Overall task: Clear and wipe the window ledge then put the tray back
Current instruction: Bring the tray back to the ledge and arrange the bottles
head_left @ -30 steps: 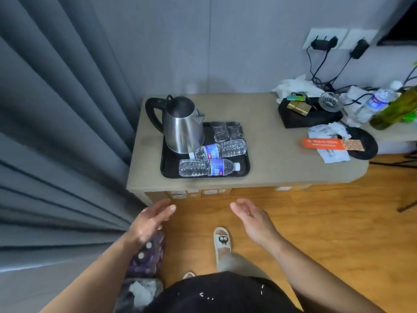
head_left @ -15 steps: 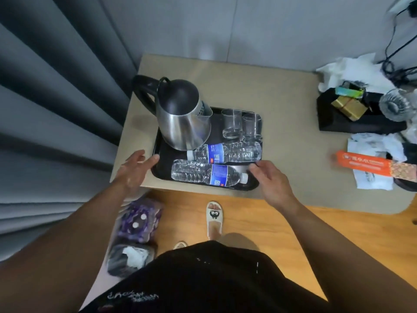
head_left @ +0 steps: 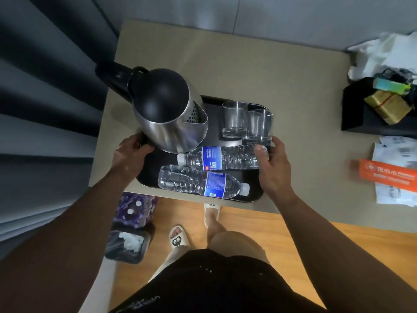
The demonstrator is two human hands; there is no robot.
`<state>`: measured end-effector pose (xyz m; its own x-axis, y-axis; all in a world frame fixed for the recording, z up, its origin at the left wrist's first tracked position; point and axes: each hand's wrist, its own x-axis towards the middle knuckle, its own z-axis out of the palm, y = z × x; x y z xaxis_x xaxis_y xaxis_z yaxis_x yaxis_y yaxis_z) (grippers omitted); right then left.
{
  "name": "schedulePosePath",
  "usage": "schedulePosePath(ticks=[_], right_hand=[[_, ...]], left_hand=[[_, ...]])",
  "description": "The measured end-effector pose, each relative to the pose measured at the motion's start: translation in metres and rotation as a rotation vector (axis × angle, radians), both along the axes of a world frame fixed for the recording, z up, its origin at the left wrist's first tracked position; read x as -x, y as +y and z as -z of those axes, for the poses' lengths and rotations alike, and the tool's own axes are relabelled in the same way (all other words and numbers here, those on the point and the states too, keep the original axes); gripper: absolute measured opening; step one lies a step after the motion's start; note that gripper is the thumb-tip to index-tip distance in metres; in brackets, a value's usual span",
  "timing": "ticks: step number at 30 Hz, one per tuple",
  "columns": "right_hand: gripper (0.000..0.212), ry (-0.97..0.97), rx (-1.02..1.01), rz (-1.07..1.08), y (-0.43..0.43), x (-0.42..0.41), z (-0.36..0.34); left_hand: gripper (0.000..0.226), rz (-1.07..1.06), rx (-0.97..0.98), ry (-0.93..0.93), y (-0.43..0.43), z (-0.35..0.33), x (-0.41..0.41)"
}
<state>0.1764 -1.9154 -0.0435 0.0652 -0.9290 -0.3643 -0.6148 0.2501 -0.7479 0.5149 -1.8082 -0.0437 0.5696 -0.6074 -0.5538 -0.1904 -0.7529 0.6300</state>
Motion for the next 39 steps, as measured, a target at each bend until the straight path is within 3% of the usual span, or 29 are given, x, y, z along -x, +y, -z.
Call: schedulePosePath(ticks=[5,9,14,20,28,33,39], right_hand=[[0.058,-0.036,0.047,0.043,0.008,-0.004,0.011],[0.070,-0.098,0.073,0.086,0.012,-0.005,0.017],[0.076,-0.178,0.065,0.131,0.017,-0.006,0.017],[0.072,-0.220,0.144,0.045,0.013,0.004,0.016],[0.065,-0.258,0.179,-0.077,-0.003,0.008,-0.004],[0.063,-0.291,0.182,-0.173,0.004,-0.001,-0.024],[0.068,-0.298,0.184,-0.351,0.020,-0.021,-0.047]], left_hand=[[0.046,-0.135,0.059,-0.006,-0.003,0.006,0.009],[0.018,-0.292,0.105,0.042,-0.008,0.004,0.015],[0.029,-0.423,0.113,0.084,0.001,0.010,0.020],[0.015,-0.527,0.146,0.148,0.019,0.008,0.040],[0.031,-0.476,0.218,0.133,0.053,-0.012,0.064],[0.067,-0.449,0.188,0.137,0.096,-0.026,0.063],[0.080,-0.330,0.186,-0.028,0.156,-0.054,0.067]])
